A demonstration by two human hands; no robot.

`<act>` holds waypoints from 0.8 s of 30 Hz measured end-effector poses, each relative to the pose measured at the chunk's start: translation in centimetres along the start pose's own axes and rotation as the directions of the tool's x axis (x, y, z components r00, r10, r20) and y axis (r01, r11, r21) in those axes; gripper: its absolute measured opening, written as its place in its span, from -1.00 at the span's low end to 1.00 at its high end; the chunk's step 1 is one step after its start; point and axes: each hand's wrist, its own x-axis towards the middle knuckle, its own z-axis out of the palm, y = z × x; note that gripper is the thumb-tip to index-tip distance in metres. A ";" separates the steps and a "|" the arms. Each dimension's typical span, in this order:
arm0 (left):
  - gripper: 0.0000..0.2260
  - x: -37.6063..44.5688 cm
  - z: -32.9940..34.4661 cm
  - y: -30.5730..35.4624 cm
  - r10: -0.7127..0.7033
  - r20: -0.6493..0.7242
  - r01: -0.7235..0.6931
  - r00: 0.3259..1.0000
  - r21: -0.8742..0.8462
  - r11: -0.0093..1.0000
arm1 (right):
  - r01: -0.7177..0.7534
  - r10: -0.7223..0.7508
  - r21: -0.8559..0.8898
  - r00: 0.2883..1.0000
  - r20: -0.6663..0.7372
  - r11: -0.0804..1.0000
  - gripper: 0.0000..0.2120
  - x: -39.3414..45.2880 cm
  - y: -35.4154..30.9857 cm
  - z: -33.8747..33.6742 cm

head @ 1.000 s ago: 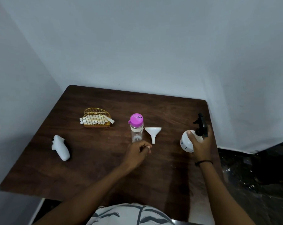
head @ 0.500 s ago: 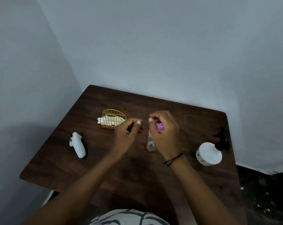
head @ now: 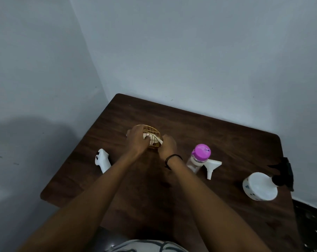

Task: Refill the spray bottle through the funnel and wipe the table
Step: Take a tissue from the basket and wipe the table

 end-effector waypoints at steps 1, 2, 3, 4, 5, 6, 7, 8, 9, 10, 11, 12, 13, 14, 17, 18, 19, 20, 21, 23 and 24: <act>-0.59 0.4 0.2 -0.5 0.005 0.007 -0.006 1.000 0.041 0.999 | -0.004 0.004 -0.030 1.000 0.020 1.000 -0.72 0.4 0.5 0.3; -0.57 0.8 0.3 -0.9 0.007 0.017 -0.009 1.000 0.075 0.997 | 0.004 -0.001 -0.061 0.999 0.040 0.998 -0.71 0.8 0.8 0.5; -0.54 1.1 0.5 -1.3 0.005 0.032 -0.008 0.999 0.099 0.995 | 0.018 -0.013 -0.093 0.998 0.063 0.995 -0.71 1.1 1.1 0.7; -0.52 1.4 0.7 -1.7 0.002 0.045 -0.007 0.999 0.112 0.994 | 0.039 -0.028 -0.129 0.996 0.085 0.991 -0.72 1.3 1.4 0.9; -0.50 1.5 0.9 -2.1 0.000 0.056 -0.007 0.998 0.120 0.993 | 0.067 -0.050 -0.168 0.994 0.101 0.983 -0.74 1.4 1.7 1.1; -0.48 1.7 1.1 -2.4 -0.002 0.072 -0.007 0.997 0.127 0.992 | 0.096 -0.074 -0.203 0.991 0.114 0.974 -0.75 1.4 1.9 1.3; -0.46 1.9 1.2 -2.7 -0.003 0.093 -0.010 0.996 0.135 0.991 | 0.128 -0.101 -0.228 0.987 0.127 0.965 -0.75 1.4 2.1 1.5; -0.44 2.0 1.4 -3.0 -0.001 0.119 -0.016 0.993 0.144 0.989 | 0.160 -0.128 -0.247 0.981 0.143 0.956 -0.74 1.4 2.2 1.7; -0.43 2.1 1.5 -3.3 0.000 0.143 -0.022 0.990 0.151 0.988 | 0.188 -0.148 -0.266 0.976 0.162 0.946 -0.72 1.4 2.3 1.8; -0.41 2.2 1.7 -3.4 0.001 0.157 -0.026 0.988 0.152 0.988 | 0.204 -0.156 -0.285 0.971 0.184 0.936 -0.70 1.5 2.3 1.9; -0.41 2.2 1.8 -3.6 0.003 0.162 -0.027 0.987 0.146 0.989 | 0.213 -0.154 -0.308 0.967 0.205 0.927 -0.70 1.5 2.4 1.9; -0.41 2.3 1.8 -3.6 0.004 0.161 -0.027 0.987 0.136 0.990 | 0.219 -0.151 -0.328 0.963 0.222 0.919 -0.70 1.5 2.4 1.9; -0.41 2.3 1.9 -3.6 0.007 0.161 -0.027 0.987 0.126 0.992 | 0.225 -0.148 -0.345 0.961 0.235 0.911 -0.70 1.6 2.5 1.9; -0.41 2.3 1.9 -3.7 0.009 0.161 -0.028 0.987 0.118 0.993 | 0.226 -0.142 -0.363 0.959 0.245 0.904 -0.71 1.7 2.5 1.8; -0.42 2.3 1.9 -3.7 0.004 0.152 -0.019 0.988 0.097 0.995 | 0.217 -0.134 -0.407 0.965 0.224 0.887 -0.75 1.7 2.4 1.5; -0.42 2.3 1.9 -3.8 0.005 0.147 -0.019 0.989 0.094 0.995 | 0.216 -0.145 -0.413 0.970 0.198 0.885 -0.76 1.7 2.2 1.3; -0.42 2.3 2.0 -3.8 0.007 0.143 -0.020 0.990 0.093 0.995 | 0.213 -0.158 -0.414 0.974 0.164 0.885 -0.77 1.7 2.0 1.1; -0.42 2.3 2.1 -3.9 0.007 0.139 -0.020 0.990 0.094 0.995 | 0.211 -0.174 -0.413 0.977 0.126 0.886 -0.79 1.7 1.6 0.8; -0.42 2.2 2.2 -4.0 0.008 0.137 -0.021 0.991 0.098 0.995 | 0.216 -0.198 -0.414 0.976 0.086 0.884 -0.81 1.7 1.3 0.6; -0.43 2.1 2.3 -4.2 0.015 0.134 -0.029 0.991 0.105 0.994 | 0.254 -0.268 -0.451 0.963 0.033 0.855 -0.85 1.6 0.4 0.2; -0.44 2.2 2.3 -4.2 0.021 0.133 -0.035 0.991 0.107 0.994 | 0.275 -0.301 -0.481 0.953 0.025 0.833 -0.86 1.5 -0.1 -0.1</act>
